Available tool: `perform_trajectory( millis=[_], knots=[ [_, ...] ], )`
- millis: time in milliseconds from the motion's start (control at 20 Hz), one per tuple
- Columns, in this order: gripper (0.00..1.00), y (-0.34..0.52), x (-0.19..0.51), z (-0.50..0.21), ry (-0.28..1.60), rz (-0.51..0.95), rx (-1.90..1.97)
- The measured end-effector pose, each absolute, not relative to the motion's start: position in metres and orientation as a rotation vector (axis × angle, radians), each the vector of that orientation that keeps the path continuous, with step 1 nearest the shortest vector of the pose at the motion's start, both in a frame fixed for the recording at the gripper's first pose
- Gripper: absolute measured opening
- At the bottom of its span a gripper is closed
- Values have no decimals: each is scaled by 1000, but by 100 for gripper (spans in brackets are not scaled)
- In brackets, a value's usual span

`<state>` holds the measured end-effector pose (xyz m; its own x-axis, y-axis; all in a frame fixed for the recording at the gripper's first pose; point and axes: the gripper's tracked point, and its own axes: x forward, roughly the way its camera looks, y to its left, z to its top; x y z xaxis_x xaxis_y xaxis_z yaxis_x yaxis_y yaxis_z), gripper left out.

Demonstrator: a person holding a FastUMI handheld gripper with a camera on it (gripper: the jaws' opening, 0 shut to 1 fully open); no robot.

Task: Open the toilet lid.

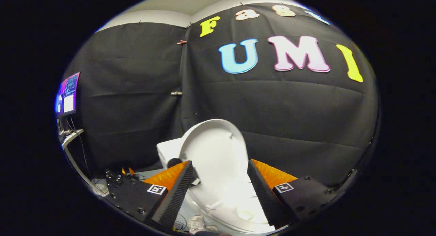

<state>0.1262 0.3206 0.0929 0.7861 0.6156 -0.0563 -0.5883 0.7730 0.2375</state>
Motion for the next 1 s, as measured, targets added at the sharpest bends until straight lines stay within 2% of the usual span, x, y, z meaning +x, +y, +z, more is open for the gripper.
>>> perform_trajectory(
  millis=[550, 1000],
  knots=[
    [100, 122, 118, 97, 50, 336, 198],
    [99, 55, 79, 56, 23, 221, 164]
  ],
)
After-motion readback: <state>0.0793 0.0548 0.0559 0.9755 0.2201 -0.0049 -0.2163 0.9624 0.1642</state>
